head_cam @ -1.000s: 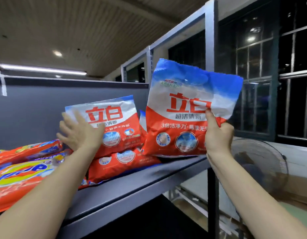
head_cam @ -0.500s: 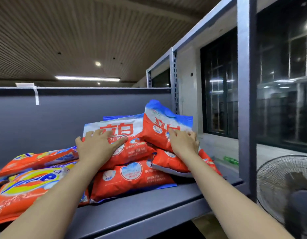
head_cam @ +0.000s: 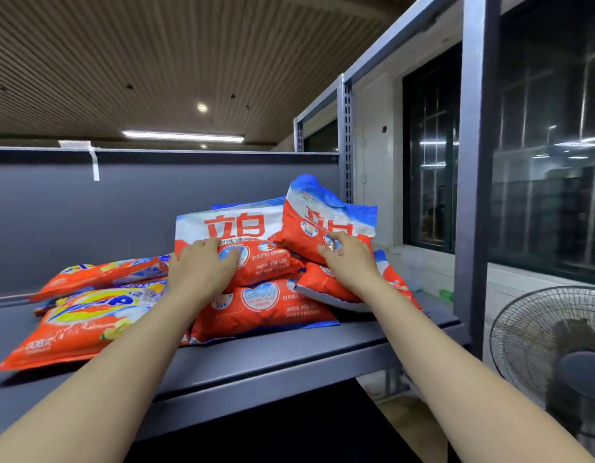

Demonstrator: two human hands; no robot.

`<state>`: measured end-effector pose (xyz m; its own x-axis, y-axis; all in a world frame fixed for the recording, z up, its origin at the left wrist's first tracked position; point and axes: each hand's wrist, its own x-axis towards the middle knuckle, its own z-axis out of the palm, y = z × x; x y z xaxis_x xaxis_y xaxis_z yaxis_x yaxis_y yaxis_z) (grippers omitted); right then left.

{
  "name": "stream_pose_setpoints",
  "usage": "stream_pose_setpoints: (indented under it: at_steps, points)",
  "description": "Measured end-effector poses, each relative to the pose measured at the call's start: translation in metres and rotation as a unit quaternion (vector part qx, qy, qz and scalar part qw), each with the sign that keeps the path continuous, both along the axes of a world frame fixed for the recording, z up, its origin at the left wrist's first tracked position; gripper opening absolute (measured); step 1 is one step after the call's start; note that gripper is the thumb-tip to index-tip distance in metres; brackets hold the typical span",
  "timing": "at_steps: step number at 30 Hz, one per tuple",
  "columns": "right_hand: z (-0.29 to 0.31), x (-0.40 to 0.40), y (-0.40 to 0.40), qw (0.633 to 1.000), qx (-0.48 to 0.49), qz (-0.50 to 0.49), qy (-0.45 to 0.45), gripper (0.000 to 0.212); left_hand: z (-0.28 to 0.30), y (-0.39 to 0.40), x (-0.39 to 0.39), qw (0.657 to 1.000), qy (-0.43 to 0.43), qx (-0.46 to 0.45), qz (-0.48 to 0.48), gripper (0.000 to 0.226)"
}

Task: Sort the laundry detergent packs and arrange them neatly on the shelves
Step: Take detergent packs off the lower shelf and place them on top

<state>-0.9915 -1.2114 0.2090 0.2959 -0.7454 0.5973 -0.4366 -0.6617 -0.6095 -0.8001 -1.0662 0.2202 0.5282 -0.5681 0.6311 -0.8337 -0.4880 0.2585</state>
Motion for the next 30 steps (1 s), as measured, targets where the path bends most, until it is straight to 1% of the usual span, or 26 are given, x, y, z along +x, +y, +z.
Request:
stream_pose_setpoints:
  at_steps: [5,8,12,16,19,26,30]
  points:
    - [-0.002,-0.011,0.024,0.999,-0.011,0.045,-0.028,0.037,0.005,0.024,-0.018,0.994,0.083,-0.064,-0.032,0.042]
    - [-0.007,-0.017,0.04,0.997,-0.029,0.062,-0.039,0.032,0.003,0.043,-0.028,0.99,0.095,-0.096,-0.029,0.035]
    - [-0.02,-0.019,0.073,0.989,-0.027,0.119,-0.079,0.025,-0.009,0.071,-0.038,0.987,0.094,-0.127,-0.03,0.028]
    - [-0.036,-0.016,0.11,0.982,-0.035,0.165,-0.08,0.018,-0.023,0.106,-0.037,0.985,0.084,-0.148,-0.029,0.018]
    - [-0.047,-0.014,0.135,0.981,-0.049,0.178,-0.057,0.02,-0.03,0.135,-0.031,0.987,0.066,-0.149,-0.013,0.017]
    - [-0.071,0.002,0.205,0.973,-0.071,0.218,0.003,0.025,-0.048,0.216,-0.015,0.992,0.035,-0.116,0.032,0.018]
    - [-0.089,0.017,0.255,0.967,-0.078,0.241,0.002,0.025,-0.067,0.274,-0.008,0.992,0.03,-0.119,0.035,0.018]
